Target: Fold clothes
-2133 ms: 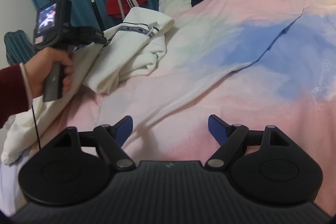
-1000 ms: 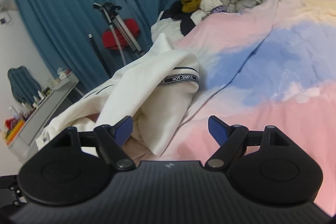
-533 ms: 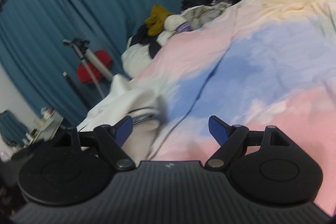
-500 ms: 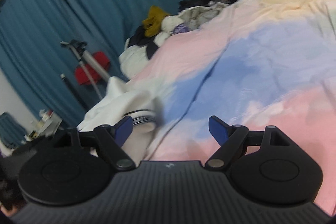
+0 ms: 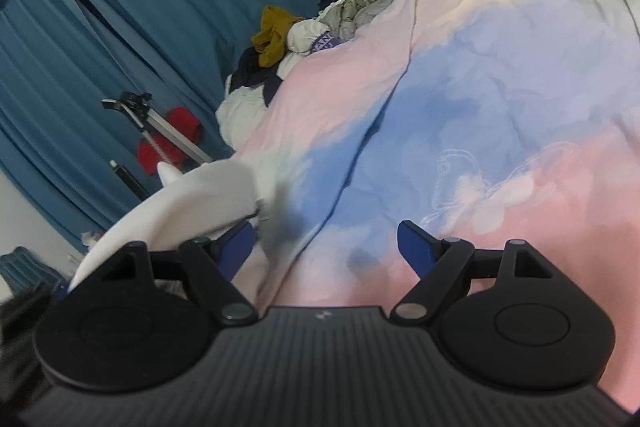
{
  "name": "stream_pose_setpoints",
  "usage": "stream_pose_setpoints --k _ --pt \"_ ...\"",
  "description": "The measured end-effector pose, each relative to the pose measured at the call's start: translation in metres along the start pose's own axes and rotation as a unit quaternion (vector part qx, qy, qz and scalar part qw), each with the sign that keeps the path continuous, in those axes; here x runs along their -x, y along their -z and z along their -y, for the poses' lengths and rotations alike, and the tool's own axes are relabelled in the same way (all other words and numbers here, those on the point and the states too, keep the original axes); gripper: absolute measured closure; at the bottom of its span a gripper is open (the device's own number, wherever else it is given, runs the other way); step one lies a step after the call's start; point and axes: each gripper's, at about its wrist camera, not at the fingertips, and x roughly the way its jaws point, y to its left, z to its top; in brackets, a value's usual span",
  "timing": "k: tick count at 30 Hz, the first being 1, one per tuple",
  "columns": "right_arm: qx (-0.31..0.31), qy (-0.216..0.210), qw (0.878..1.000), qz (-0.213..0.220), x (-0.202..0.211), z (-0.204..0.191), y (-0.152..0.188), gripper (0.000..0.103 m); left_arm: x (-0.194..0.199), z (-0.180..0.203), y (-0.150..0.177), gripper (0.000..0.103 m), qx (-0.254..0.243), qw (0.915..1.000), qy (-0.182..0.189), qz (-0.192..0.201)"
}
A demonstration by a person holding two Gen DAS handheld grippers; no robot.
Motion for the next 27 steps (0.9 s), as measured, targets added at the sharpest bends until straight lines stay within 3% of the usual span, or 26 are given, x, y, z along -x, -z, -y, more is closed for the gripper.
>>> stream_pose_setpoints --k 4,7,10,13,19,22,23,24,27 --pt "-0.013 -0.026 1.0 -0.006 0.008 -0.002 -0.002 0.021 0.041 0.019 0.034 0.092 0.011 0.9971 0.058 -0.047" --pt "-0.031 -0.048 0.998 -0.019 0.014 -0.003 -0.004 0.021 0.053 0.027 0.066 0.092 0.02 0.9955 0.057 -0.073" --pt "-0.047 -0.054 0.997 -0.034 0.019 -0.002 -0.005 0.021 0.058 0.02 0.091 0.092 0.071 0.9928 0.05 -0.083" --pt "-0.067 -0.023 0.996 -0.05 0.022 0.005 -0.007 0.025 0.055 0.009 0.104 0.091 0.113 0.9877 0.051 -0.095" --pt "-0.121 0.029 0.988 -0.09 0.007 0.027 0.002 0.027 0.049 -0.01 0.108 0.09 0.145 0.9826 0.062 -0.098" --pt "-0.125 0.017 0.984 -0.122 -0.014 0.025 0.013 0.041 0.042 -0.015 0.11 0.09 0.164 0.9796 0.064 -0.097" --pt "-0.122 0.013 0.984 -0.13 -0.021 0.022 0.017 0.05 0.042 -0.013 0.112 0.09 0.166 0.9794 0.064 -0.095" --pt "-0.119 0.009 0.983 -0.138 -0.028 0.019 0.02 0.067 0.041 -0.012 0.114 0.09 0.166 0.9799 0.063 -0.092" --pt "-0.087 0.021 0.988 -0.126 -0.035 0.006 0.022 0.086 0.044 -0.012 0.113 0.087 0.165 0.9809 0.067 -0.078"
